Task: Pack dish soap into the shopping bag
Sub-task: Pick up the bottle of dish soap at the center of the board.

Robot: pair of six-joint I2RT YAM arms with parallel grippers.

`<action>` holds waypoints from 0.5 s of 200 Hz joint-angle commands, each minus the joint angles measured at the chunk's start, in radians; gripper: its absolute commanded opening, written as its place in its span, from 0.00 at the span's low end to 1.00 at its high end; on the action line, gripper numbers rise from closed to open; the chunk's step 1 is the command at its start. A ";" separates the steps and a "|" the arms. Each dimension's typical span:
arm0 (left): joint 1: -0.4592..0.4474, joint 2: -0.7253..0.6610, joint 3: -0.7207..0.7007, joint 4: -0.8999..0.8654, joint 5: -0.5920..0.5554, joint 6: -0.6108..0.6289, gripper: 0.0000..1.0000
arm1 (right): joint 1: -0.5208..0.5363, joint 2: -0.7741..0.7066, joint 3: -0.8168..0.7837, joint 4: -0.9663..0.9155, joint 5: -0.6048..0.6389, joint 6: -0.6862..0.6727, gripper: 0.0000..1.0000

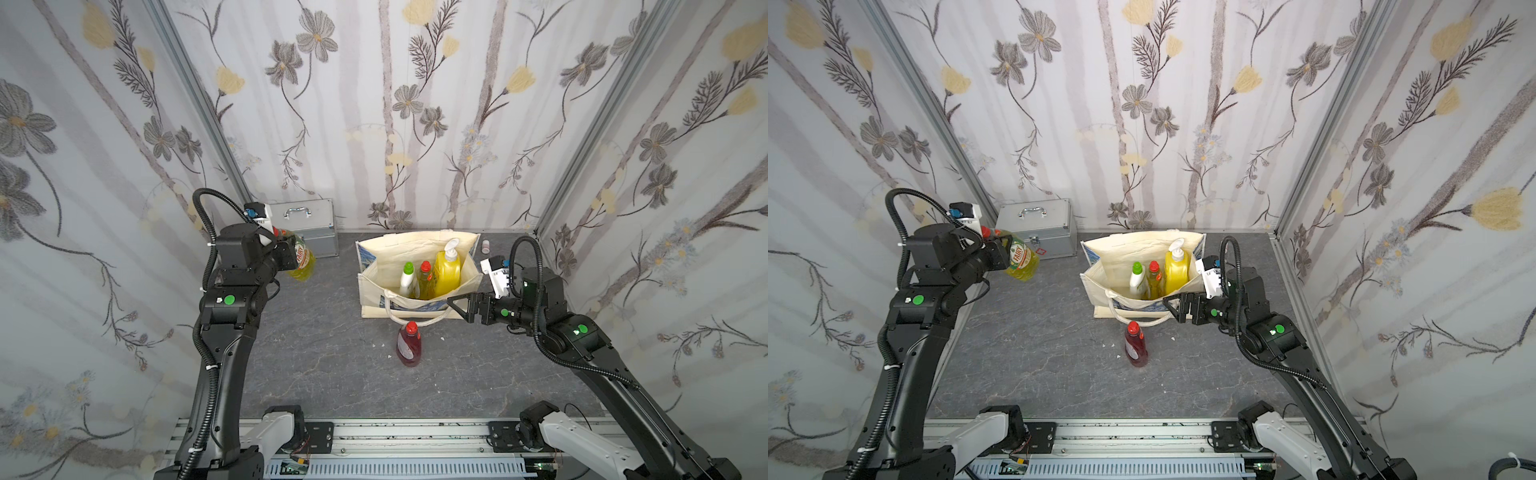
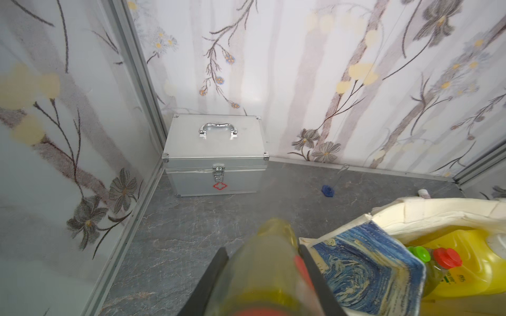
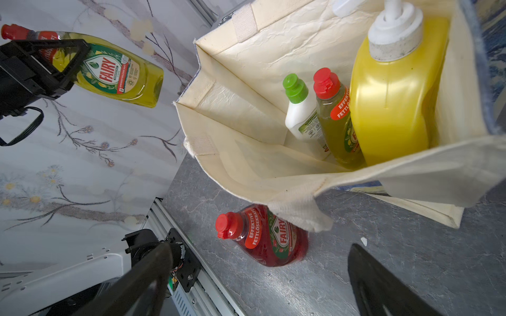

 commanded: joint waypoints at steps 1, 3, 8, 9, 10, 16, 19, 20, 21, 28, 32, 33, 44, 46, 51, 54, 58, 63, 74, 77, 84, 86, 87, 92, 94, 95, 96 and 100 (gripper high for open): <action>-0.043 0.006 0.097 0.006 0.027 -0.042 0.27 | 0.000 -0.034 -0.020 0.039 0.064 0.030 1.00; -0.048 0.008 0.104 0.002 0.027 -0.041 0.27 | 0.001 -0.038 -0.021 0.039 0.068 0.035 1.00; -0.063 0.011 0.123 -0.008 0.025 -0.039 0.27 | 0.000 -0.049 -0.026 0.040 0.076 0.041 1.00; -0.065 0.011 0.127 -0.009 0.025 -0.039 0.27 | 0.001 -0.052 -0.027 0.041 0.078 0.043 1.00; -0.066 0.011 0.130 -0.010 0.025 -0.038 0.27 | 0.001 -0.054 -0.028 0.041 0.079 0.045 1.00; -0.082 0.011 0.150 -0.018 0.022 -0.036 0.27 | 0.001 -0.068 -0.033 0.044 0.090 0.055 1.00; -0.088 0.013 0.160 -0.023 0.022 -0.034 0.27 | 0.000 -0.074 -0.035 0.044 0.096 0.060 1.00; -0.090 0.013 0.162 -0.024 0.022 -0.034 0.27 | 0.000 -0.076 -0.035 0.044 0.098 0.060 1.00; -0.092 0.013 0.167 -0.026 0.022 -0.035 0.27 | 0.000 -0.078 -0.035 0.044 0.099 0.062 1.00; -0.105 0.018 0.194 -0.041 0.022 -0.032 0.27 | 0.001 -0.090 -0.040 0.045 0.109 0.070 1.00; -0.114 0.021 0.210 -0.048 0.022 -0.034 0.26 | 0.001 -0.097 -0.042 0.046 0.115 0.072 1.00; -0.115 0.022 0.213 -0.051 0.022 -0.035 0.26 | 0.000 -0.098 -0.042 0.046 0.116 0.073 1.00; -0.136 0.032 0.254 -0.069 0.023 -0.045 0.26 | 0.001 -0.113 -0.050 0.049 0.124 0.080 1.00; -0.141 0.034 0.259 -0.070 0.025 -0.047 0.26 | 0.001 -0.115 -0.051 0.049 0.125 0.081 1.00; -0.154 0.037 0.271 -0.071 0.021 -0.054 0.26 | 0.001 -0.119 -0.055 0.050 0.128 0.083 1.00; -0.162 0.038 0.278 -0.069 0.019 -0.059 0.26 | 0.001 -0.121 -0.056 0.050 0.130 0.085 1.00; -0.172 0.040 0.284 -0.067 0.014 -0.066 0.26 | 0.000 -0.125 -0.057 0.050 0.132 0.086 1.00; -0.187 0.044 0.292 -0.064 0.004 -0.077 0.25 | 0.000 -0.126 -0.058 0.050 0.132 0.087 1.00; -0.219 0.057 0.313 -0.058 -0.013 -0.092 0.25 | 0.000 -0.134 -0.059 0.053 0.138 0.090 1.00; -0.229 0.062 0.319 -0.058 -0.016 -0.094 0.25 | 0.001 -0.136 -0.058 0.055 0.139 0.090 1.00; -0.251 0.075 0.334 -0.057 -0.028 -0.098 0.25 | 0.000 -0.138 -0.055 0.058 0.140 0.089 1.00; -0.258 0.079 0.338 -0.056 -0.032 -0.098 0.25 | 0.001 -0.138 -0.053 0.059 0.141 0.090 1.00; -0.261 0.081 0.340 -0.056 -0.034 -0.098 0.25 | 0.001 -0.138 -0.052 0.059 0.141 0.090 1.00; -0.278 0.092 0.351 -0.055 -0.042 -0.100 0.25 | 0.000 -0.138 -0.047 0.060 0.140 0.090 1.00; -0.283 0.096 0.354 -0.055 -0.044 -0.101 0.25 | 0.000 -0.137 -0.044 0.060 0.141 0.089 1.00; -0.285 0.098 0.356 -0.054 -0.045 -0.101 0.25 | 0.000 -0.138 -0.043 0.060 0.140 0.089 1.00; -0.290 0.100 0.359 -0.053 -0.047 -0.101 0.25 | 0.000 -0.137 -0.042 0.060 0.141 0.088 1.00; -0.303 0.109 0.366 -0.052 -0.051 -0.101 0.25 | 0.001 -0.138 -0.038 0.059 0.140 0.086 1.00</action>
